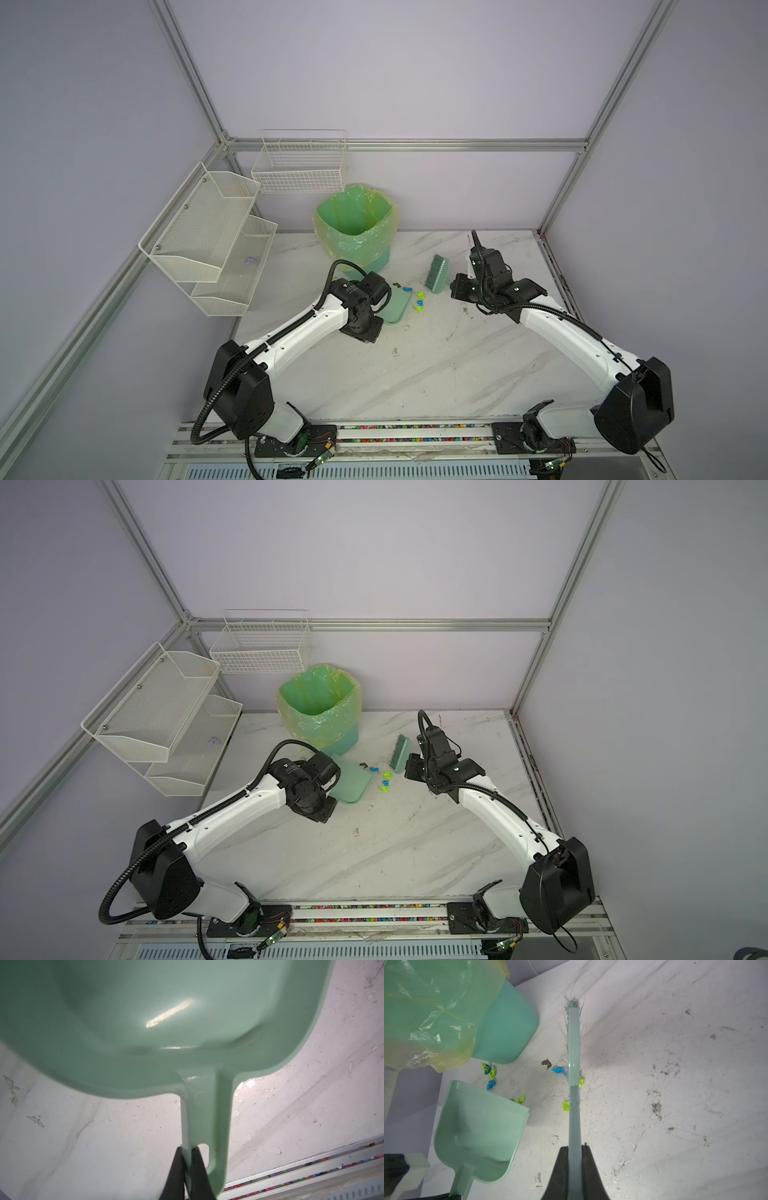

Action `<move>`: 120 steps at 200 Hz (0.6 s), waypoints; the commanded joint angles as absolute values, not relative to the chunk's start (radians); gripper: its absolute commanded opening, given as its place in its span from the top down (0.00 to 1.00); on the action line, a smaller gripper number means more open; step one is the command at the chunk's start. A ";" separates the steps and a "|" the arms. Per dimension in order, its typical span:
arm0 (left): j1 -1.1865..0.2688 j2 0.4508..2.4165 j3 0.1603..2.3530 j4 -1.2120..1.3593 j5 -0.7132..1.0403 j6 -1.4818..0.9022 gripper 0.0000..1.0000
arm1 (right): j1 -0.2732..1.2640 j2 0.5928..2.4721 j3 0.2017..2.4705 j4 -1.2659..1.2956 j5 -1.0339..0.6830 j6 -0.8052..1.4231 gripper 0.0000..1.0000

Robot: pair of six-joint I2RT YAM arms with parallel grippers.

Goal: Sweep away the paper scraps from the table
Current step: 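Set the dustpan edge beside the scraps with the left while the right lowers the brush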

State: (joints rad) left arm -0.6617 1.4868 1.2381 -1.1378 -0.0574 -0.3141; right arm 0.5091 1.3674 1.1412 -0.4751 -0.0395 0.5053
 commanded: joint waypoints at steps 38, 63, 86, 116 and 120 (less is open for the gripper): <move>-0.698 1.513 1.192 -1.198 0.071 -0.347 1.00 | 0.506 1.449 1.239 -0.577 0.030 0.409 1.00; -0.707 1.512 1.179 -1.190 0.089 -0.352 1.00 | 0.505 1.458 1.256 -0.585 0.058 0.381 1.00; -0.717 1.525 1.178 -1.182 0.132 -0.359 1.00 | 0.506 1.477 1.281 -0.599 0.093 0.342 1.00; -0.723 1.560 1.187 -1.186 0.166 -0.347 1.00 | 0.505 1.510 1.313 -0.590 0.115 0.286 1.00; -0.723 1.567 1.191 -1.192 0.164 -0.349 1.00 | 0.505 1.514 1.315 -0.585 0.114 0.281 1.00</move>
